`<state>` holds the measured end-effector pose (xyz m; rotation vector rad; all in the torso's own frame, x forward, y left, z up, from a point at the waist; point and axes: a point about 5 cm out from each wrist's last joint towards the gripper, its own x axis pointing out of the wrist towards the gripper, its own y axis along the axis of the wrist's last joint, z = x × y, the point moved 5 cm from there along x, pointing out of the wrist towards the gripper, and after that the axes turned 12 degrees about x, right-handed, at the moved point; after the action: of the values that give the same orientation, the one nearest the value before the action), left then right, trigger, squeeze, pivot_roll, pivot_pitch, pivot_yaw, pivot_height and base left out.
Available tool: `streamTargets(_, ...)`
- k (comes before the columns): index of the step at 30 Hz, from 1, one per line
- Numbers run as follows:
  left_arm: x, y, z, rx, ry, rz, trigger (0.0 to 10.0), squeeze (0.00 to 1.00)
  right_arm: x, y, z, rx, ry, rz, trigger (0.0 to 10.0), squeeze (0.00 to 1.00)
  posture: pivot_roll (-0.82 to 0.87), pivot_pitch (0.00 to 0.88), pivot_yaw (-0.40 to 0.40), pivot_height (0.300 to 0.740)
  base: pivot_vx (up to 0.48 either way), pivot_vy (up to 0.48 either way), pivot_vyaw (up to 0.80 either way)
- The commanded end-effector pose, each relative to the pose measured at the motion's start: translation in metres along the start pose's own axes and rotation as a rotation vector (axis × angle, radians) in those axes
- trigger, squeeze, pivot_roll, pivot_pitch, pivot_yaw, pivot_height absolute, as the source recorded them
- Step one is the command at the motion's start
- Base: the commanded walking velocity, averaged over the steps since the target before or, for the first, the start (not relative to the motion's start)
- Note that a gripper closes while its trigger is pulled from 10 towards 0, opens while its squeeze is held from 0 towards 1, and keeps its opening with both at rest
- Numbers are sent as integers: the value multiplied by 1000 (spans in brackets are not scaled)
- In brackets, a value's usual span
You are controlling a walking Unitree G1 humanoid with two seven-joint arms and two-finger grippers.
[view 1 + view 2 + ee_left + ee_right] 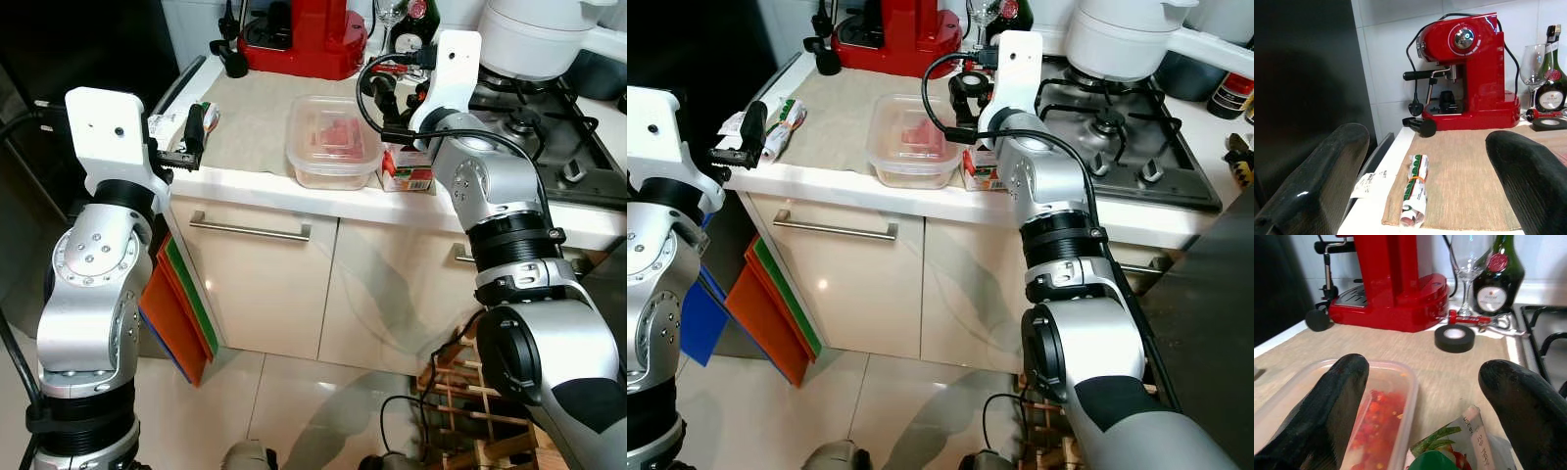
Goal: Restocking fridge
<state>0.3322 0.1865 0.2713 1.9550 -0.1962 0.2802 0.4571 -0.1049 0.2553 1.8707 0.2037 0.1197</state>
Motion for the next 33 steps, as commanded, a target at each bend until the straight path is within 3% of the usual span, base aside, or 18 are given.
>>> streamTargets(1, 3, 3, 2, -1, 0, 10, 10000, 0, -1, -1, -2, 34, 10, -21, 10000, 0, 166, 46, -15, 726, 0, 0, 0)
streamTargets(9, 6, 5, -1, 4, 10, 18, 10000, 0, -3, -2, 7, 47, -61, -89, 10000, 0, 164, 37, -17, 726, 0, 0, 0)
streamTargets(14, 8, 6, 0, 9, 17, 28, 10000, 0, -7, 23, 3, -58, -52, 29, 10000, 0, 150, 28, -23, 726, 0, 0, 0)
streamTargets(22, 10, 6, 2, 4, 23, 37, 10000, 0, -20, 42, 3, -65, -61, 181, 10000, 0, 135, 17, -28, 726, 0, 0, 0)
streamTargets(25, 11, 6, 3, 3, 23, 38, 10000, 0, -25, 41, 5, -68, -66, 185, 10000, 0, 128, 15, -27, 726, 0, 0, 0)
streamTargets(33, 15, 5, 5, -4, 19, 41, 10000, 0, -39, 15, 4, -36, -47, 61, 10000, 0, 106, 0, -26, 726, 0, 0, 0)
